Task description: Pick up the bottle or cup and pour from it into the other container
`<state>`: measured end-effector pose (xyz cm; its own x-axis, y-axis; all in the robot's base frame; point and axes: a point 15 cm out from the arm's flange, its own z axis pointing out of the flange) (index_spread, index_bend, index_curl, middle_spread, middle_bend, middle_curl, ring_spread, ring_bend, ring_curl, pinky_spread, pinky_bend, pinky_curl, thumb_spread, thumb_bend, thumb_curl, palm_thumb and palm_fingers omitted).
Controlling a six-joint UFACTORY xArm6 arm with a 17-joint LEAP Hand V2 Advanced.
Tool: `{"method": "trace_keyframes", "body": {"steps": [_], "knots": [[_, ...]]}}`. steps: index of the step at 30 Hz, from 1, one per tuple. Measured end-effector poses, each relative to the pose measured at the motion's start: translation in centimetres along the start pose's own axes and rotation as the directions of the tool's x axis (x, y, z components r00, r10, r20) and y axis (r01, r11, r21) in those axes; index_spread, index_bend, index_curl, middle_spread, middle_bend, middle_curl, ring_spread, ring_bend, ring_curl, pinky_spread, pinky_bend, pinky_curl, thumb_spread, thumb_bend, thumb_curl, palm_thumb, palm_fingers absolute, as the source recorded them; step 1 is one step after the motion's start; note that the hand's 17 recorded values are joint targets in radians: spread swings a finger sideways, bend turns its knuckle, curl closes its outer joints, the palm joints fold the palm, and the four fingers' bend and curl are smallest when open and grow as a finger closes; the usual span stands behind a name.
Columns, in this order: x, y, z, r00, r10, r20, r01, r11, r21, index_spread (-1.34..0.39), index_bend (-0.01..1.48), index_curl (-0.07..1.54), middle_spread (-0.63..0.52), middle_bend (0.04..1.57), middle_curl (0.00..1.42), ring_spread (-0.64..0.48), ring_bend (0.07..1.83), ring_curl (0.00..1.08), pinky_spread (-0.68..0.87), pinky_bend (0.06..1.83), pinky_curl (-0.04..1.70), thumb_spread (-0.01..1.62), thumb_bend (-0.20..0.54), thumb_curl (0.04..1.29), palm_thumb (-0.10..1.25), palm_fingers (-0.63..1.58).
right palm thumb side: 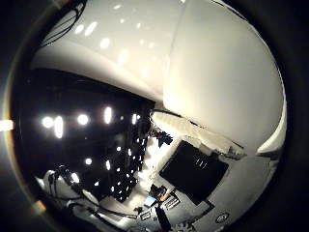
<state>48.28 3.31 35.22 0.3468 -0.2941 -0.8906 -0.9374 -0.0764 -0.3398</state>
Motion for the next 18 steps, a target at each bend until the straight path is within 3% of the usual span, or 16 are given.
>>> {"method": "trace_keyframes", "body": {"steps": [8,13,18], "knots": [[-2.4,-0.5,2.1,0.96,-0.06,-0.274,0.026,0.992,-0.126,-0.5,0.4,1.05,-0.24,1.02,0.89,-0.25,1.31,0.68,-0.41,1.1,0.92,0.95,-0.024,0.48,0.84,0.83],[-4.0,-2.0,3.7,0.875,-0.153,-0.459,0.04,0.969,-0.245,-0.51,0.37,1.07,-0.25,1.01,0.89,-0.25,1.3,0.68,-0.42,1.09,0.94,0.95,-0.025,0.48,0.84,0.85],[-6.6,-3.2,6.7,0.812,-0.235,-0.534,0.061,0.944,-0.323,-0.52,0.34,1.08,-0.26,0.99,0.89,-0.26,1.29,0.68,-0.43,1.07,0.94,0.94,-0.024,0.49,0.84,0.86]]}}
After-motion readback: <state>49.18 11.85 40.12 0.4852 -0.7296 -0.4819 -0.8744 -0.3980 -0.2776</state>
